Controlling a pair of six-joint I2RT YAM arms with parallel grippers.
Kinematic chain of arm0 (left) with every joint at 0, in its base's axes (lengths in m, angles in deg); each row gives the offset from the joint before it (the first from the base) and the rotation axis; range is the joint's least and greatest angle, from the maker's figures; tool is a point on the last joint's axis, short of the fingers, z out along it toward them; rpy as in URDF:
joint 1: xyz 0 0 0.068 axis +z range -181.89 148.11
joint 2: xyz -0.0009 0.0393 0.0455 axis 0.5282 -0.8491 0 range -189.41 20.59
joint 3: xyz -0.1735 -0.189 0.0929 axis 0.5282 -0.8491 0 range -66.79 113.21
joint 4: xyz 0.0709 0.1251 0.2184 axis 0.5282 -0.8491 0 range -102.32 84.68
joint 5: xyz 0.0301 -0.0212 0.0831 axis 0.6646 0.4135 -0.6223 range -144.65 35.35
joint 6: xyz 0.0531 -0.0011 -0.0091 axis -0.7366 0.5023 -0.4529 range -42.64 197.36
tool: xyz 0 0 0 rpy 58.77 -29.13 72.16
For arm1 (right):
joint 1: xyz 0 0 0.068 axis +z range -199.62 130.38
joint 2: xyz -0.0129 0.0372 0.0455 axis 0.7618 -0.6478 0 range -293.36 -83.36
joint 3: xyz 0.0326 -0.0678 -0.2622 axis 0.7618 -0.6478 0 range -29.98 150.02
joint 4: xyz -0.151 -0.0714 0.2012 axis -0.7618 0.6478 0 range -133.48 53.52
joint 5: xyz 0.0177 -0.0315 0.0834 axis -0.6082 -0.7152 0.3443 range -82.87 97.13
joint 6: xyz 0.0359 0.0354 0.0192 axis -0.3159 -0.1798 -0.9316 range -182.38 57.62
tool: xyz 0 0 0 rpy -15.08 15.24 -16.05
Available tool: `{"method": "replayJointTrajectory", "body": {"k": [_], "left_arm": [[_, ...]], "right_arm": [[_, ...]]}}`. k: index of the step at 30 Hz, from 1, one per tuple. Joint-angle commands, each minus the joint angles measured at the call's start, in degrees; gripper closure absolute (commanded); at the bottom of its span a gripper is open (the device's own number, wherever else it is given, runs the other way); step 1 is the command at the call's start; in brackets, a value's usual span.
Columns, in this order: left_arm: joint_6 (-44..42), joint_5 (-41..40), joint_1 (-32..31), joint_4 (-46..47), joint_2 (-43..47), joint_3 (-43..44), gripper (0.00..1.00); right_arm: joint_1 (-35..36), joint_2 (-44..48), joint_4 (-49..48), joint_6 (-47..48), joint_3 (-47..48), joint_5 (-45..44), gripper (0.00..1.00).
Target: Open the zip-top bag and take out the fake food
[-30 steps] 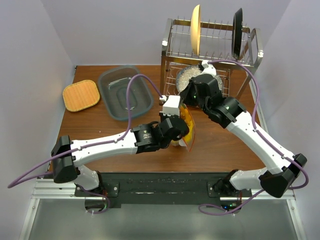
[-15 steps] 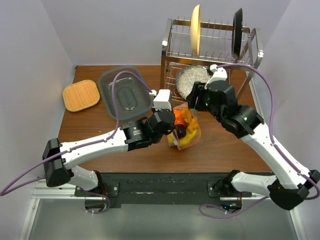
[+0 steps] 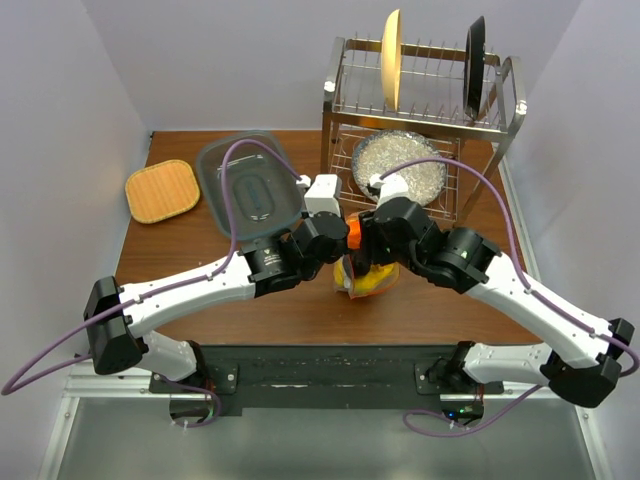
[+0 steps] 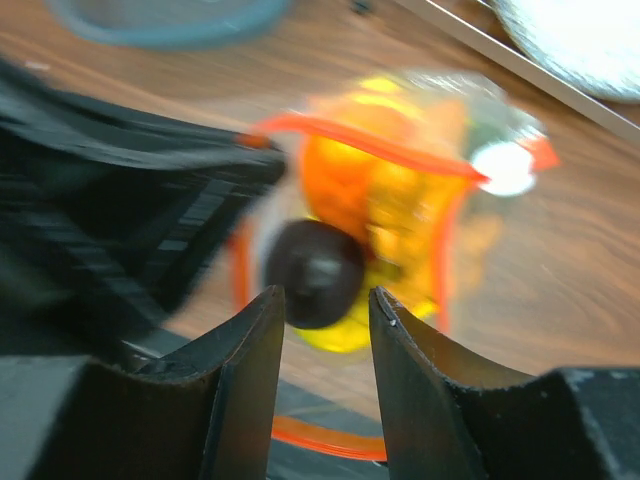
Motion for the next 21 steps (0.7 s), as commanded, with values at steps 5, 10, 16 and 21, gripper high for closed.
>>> {"method": "replayJointTrajectory", "body": {"k": [5, 10, 16, 21], "left_arm": [[1.1, 0.3, 0.4, 2.0, 0.2, 0.5, 1.00], [0.8, 0.7, 0.6, 2.0, -0.4, 1.2, 1.00], [0.4, 1.5, 0.6, 2.4, -1.1, 1.8, 1.00], [-0.1, 2.3, 0.6, 3.0, -1.2, 2.2, 1.00]], "right_arm": [[-0.2, 6.8, 3.3, -2.3, -2.2, -7.2, 0.53], [-0.2, 7.9, 7.9, -3.8, -5.0, -10.1, 0.50], [-0.2, 9.3, 6.8, -4.8, -10.1, -8.3, 0.46], [-0.3, 8.8, 6.4, -5.9, -12.2, -10.3, 0.69]]}}
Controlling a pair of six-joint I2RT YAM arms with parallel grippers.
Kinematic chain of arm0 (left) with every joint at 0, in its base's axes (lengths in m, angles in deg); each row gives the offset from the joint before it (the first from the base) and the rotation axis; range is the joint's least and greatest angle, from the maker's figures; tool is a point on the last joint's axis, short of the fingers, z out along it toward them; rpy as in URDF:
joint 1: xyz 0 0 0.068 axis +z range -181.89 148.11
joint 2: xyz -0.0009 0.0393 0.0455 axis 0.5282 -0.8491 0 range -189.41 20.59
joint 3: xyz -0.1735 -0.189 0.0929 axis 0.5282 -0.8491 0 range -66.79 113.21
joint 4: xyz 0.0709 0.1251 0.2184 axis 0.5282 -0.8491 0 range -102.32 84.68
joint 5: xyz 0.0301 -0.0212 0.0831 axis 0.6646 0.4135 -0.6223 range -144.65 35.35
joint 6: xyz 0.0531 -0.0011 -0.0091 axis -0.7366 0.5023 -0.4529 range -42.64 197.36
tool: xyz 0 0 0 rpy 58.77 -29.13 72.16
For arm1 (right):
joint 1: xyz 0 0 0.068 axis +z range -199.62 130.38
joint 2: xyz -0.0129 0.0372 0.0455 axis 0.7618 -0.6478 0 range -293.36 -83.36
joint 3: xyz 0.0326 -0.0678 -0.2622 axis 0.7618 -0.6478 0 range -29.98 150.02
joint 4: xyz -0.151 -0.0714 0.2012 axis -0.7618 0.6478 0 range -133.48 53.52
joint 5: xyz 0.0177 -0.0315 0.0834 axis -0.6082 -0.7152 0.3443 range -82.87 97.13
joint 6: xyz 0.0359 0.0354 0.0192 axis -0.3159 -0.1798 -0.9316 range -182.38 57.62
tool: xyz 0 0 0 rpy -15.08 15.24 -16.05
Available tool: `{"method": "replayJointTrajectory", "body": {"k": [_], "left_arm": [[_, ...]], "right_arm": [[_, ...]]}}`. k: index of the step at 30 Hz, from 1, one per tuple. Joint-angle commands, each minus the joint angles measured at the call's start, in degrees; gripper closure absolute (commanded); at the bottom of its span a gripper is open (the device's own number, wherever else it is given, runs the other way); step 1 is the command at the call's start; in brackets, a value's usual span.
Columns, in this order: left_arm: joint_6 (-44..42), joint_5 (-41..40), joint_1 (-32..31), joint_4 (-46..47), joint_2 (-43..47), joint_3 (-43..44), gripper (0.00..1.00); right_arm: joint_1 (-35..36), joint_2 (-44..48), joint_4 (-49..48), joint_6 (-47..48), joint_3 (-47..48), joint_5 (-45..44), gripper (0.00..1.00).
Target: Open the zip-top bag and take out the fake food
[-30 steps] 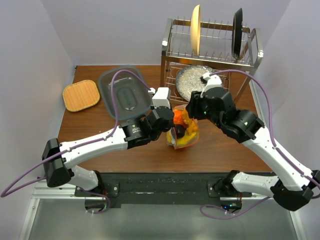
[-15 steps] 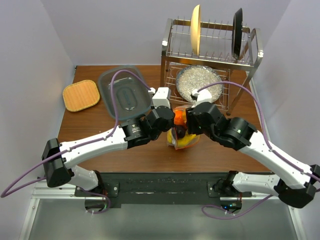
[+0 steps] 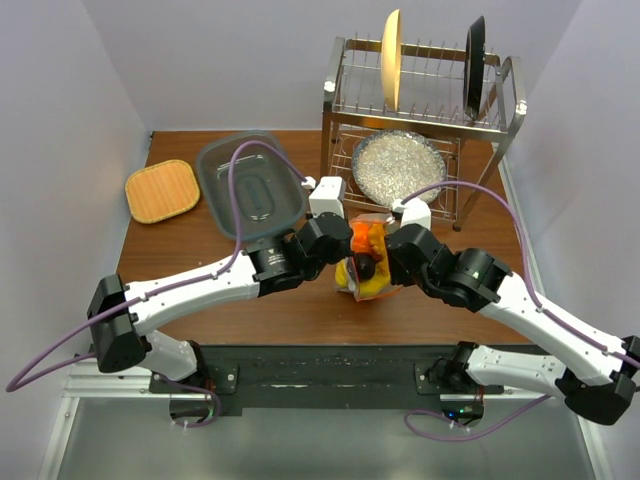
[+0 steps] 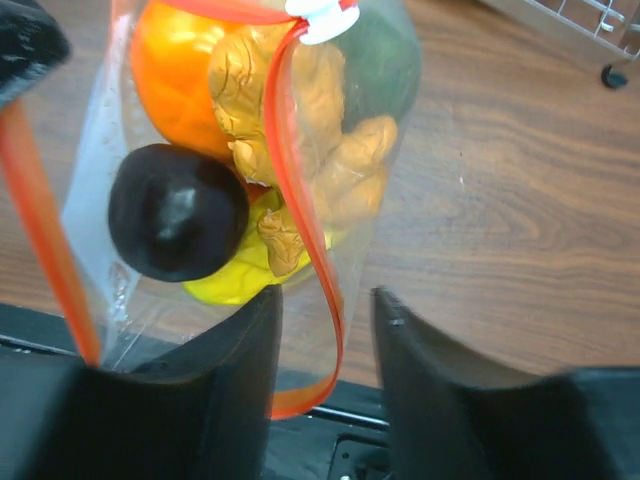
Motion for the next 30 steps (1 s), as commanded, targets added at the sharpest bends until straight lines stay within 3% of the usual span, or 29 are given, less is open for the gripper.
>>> {"method": "replayJointTrajectory", "body": {"k": [1, 4, 13, 18, 22, 26, 30], "left_arm": [[-0.9, 0.6, 0.5, 3.1, -0.2, 2.4, 1.00], [-1.8, 2.4, 0.5, 3.0, -0.9, 3.9, 1.00], [-1.3, 7.3, 1.5, 4.0, 0.3, 2.4, 1.00], [-0.2, 9.1, 3.7, 3.2, 0.9, 1.3, 1.00], [1.7, 13.1, 6.7, 7.3, 3.3, -7.7, 1.00], [3.3, 15.4, 8.1, 9.3, 7.4, -15.7, 1.00], [3.7, 14.7, 9.2, 7.8, 11.6, -21.2, 0.99]], "right_arm": [[0.0, 0.4, -0.1, -2.1, -0.4, -4.4, 0.77], [-1.3, 0.9, 0.8, -1.4, 2.0, -8.3, 1.00], [-2.1, -7.8, -3.0, 4.3, 18.4, -6.7, 1.00], [-2.1, -8.6, -3.3, 5.4, 19.2, -7.1, 1.00], [-2.1, -11.2, -5.4, 4.7, 16.2, -2.3, 1.00], [-2.1, -12.4, -15.1, 2.6, 8.1, 4.1, 1.00], [-2.0, -16.4, -20.6, 1.4, 6.3, 8.4, 1.00]]}}
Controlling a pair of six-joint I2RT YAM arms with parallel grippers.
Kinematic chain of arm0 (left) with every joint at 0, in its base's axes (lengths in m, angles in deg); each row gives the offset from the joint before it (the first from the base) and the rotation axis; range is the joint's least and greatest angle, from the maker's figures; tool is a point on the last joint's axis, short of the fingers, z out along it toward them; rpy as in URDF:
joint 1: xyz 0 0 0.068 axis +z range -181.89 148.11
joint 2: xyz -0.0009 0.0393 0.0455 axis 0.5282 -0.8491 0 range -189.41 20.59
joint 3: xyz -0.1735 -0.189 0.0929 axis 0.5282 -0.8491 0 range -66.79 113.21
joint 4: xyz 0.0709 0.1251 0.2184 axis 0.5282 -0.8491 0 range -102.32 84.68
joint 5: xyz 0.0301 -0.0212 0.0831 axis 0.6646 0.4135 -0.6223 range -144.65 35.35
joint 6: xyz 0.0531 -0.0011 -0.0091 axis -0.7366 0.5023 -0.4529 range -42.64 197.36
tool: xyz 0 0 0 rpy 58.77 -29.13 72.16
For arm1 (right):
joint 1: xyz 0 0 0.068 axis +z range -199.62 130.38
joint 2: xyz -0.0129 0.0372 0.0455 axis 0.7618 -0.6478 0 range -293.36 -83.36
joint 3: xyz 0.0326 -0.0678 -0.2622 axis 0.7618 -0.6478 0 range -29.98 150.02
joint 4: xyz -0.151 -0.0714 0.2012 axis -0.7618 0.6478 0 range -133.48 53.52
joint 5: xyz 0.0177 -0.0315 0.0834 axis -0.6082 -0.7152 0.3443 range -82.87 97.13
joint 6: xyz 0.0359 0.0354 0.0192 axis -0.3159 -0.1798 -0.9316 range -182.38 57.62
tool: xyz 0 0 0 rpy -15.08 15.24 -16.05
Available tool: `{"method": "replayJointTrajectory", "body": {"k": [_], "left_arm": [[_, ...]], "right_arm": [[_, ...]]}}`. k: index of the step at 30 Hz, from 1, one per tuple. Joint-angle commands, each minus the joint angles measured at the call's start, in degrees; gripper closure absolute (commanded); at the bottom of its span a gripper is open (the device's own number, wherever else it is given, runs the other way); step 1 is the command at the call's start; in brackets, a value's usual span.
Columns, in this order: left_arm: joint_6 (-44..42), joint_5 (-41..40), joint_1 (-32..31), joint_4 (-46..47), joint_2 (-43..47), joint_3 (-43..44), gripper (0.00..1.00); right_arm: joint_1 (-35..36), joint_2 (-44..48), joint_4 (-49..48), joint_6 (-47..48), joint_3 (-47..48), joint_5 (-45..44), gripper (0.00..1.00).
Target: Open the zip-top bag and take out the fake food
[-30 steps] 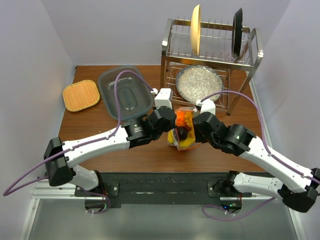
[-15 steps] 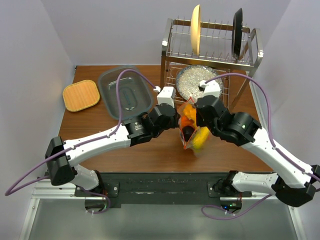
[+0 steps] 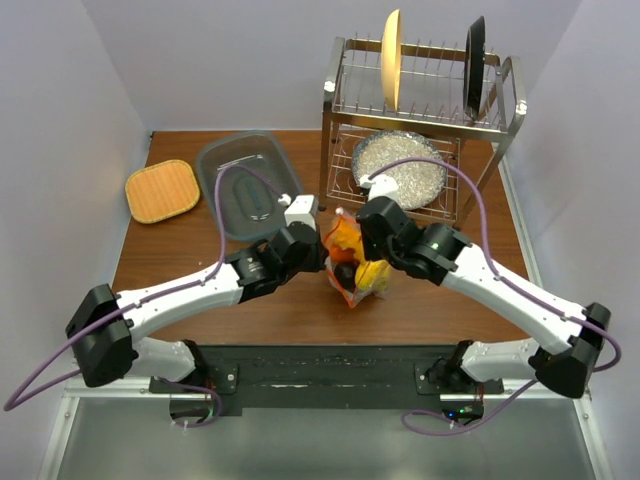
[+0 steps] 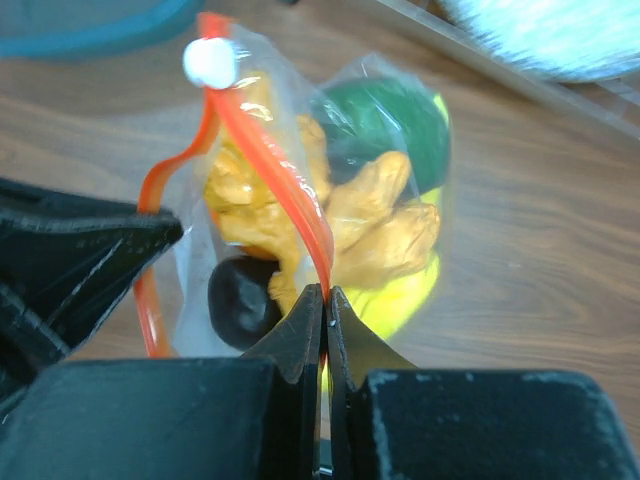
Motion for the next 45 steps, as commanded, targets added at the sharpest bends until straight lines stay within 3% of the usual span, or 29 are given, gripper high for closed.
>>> {"method": "replayJointTrajectory", "body": {"k": [1, 3, 4, 7, 11, 15, 20, 25, 36, 39, 42, 45], "left_arm": [[1.5, 1.0, 1.6, 0.1, 6.2, -4.6, 0.93], [1.0, -0.3, 1.6, -2.0, 9.3, -4.4, 0.86], [0.9, -0.7, 1.6, -4.2, 10.4, -3.9, 0.77], [1.8, -0.5, 1.7, -7.8, 13.9, -2.3, 0.68], [7.8, 3.2, 1.5, -5.9, 16.5, -5.0, 0.66], [19.6, 4.5, 1.6, 6.6, 17.8, -16.1, 0.66], [25.3, 2.9, 1.6, 14.5, 12.8, -19.4, 0.62], [25.7, 2.5, 1.7, 25.3, 7.5, -21.7, 0.46], [25.0, -0.9, 1.7, 27.4, 1.1, -20.0, 0.21], [24.9, -3.1, 1.7, 32.4, 1.8, -22.4, 0.19], [22.7, -3.6, 1.8, 39.2, 2.2, -24.2, 0.27], [21.8, -4.0, 1.9, 40.1, 0.8, -23.3, 0.28]], "right_arm": [[0.2, -3.7, -10.8, -2.1, -0.9, 6.7, 1.00], [0.4, -5.1, -11.9, -2.4, -0.3, 7.3, 1.00], [0.4, -6.2, -12.3, -2.6, 0.2, 7.4, 1.00], [0.5, -7.7, -13.5, -2.7, 1.5, 8.1, 1.00], [0.5, -9.3, -14.5, -2.9, 3.3, 9.2, 1.00], [0.9, -11.1, -14.7, -3.0, 5.1, 10.3, 1.00], [1.8, -12.9, -13.8, -3.0, 6.2, 10.9, 1.00], [2.4, -12.8, -13.0, -2.9, 5.7, 10.7, 1.00], [2.9, -9.5, -11.3, -3.2, 3.2, 10.8, 1.00], [3.0, -8.5, -11.0, -3.2, 2.8, 10.9, 1.00], [3.1, -7.4, -10.5, -3.2, 2.7, 10.8, 1.00], [3.1, -7.0, -10.2, -3.0, 2.7, 10.6, 1.00]]}}
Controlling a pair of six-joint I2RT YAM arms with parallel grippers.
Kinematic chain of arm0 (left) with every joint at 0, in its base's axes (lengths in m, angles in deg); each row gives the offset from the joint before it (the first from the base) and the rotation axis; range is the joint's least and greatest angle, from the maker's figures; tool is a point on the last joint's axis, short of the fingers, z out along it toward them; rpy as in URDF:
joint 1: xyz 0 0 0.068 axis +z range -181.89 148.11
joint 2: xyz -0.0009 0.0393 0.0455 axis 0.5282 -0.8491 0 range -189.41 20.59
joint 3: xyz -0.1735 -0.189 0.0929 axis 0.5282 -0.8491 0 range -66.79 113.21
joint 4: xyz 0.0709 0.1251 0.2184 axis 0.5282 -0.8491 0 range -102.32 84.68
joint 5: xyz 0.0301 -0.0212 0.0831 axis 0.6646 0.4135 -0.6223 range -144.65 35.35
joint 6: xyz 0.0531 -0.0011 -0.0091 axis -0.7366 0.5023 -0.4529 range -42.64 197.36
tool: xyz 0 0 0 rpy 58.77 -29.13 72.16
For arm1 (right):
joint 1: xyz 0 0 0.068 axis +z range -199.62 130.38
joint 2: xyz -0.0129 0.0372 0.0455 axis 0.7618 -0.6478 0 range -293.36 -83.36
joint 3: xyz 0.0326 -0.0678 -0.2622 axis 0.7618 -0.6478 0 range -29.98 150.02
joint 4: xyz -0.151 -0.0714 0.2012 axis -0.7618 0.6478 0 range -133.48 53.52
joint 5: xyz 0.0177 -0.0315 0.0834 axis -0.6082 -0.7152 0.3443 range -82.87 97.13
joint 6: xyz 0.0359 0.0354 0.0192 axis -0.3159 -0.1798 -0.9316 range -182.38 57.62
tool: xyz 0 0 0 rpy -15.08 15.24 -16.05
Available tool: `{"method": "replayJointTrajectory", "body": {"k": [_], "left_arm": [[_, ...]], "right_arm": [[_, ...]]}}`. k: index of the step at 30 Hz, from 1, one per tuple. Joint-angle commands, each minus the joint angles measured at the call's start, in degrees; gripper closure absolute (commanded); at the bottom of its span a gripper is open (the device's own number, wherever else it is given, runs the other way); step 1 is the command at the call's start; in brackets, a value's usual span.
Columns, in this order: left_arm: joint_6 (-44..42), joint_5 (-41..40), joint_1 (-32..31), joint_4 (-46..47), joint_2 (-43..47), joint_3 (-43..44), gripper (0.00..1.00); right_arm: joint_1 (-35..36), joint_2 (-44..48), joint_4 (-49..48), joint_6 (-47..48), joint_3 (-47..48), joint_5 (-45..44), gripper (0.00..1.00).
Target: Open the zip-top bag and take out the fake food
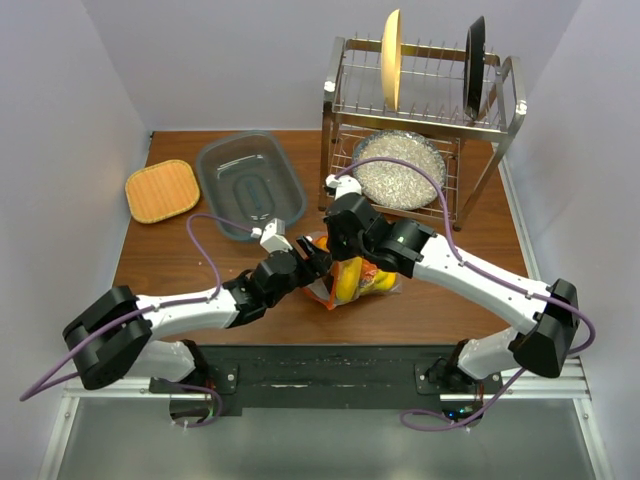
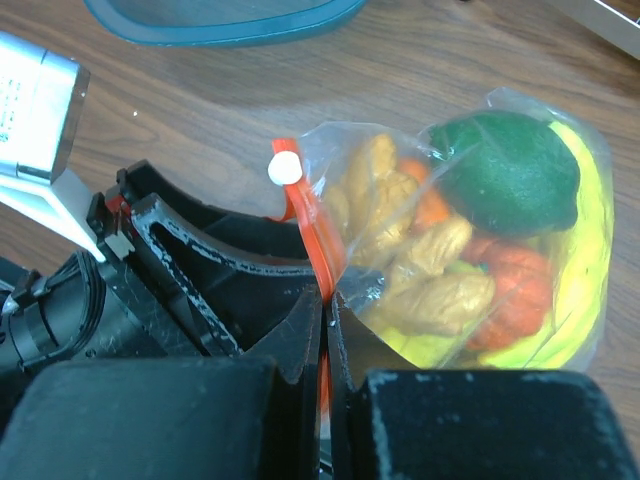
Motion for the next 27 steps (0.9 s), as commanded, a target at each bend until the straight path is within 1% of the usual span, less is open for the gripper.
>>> {"method": "replayJointTrajectory", "body": {"k": [1, 3, 5, 8, 19, 25, 27], "left_arm": [[-1.9, -3.5, 0.4, 8.4, -1.1, 0.2, 0.28], [-1.7, -3.5, 0.4, 10.4, -1.6, -0.6, 0.27], [-1.1, -3.8, 0.4, 9.7, -1.9, -0.6, 0.21], [0.0, -4.7, 0.5, 9.1, -2.2, -0.6, 0.17], [3.0, -1.7, 0.6, 13.8, -5.6, -3.5, 0.21], [2.0, -1.8, 0.6, 15.4, -5.5, -4.1, 0.20], [1.3, -1.7, 0.6, 18.1, -5.7, -4.2, 0.22]], "right_arm": [[0.3, 2.7, -0.2, -0.4, 0.1, -0.4, 1.00], [0.4, 2.8, 0.0, -0.4, 0.3, -0.2, 1.00], [0.5, 2.8, 0.3, -0.3, 0.4, -0.1, 1.00], [0.6, 2.9, 0.7, -0.2, 0.8, 0.1, 1.00], [1.0, 3.1, 1.9, 0.0, 1.7, -0.8, 1.00], [1.4, 2.8, 2.0, -0.1, 1.8, -0.7, 1.00], [1.6, 2.7, 2.1, -0.1, 1.8, -0.7, 1.00]]}}
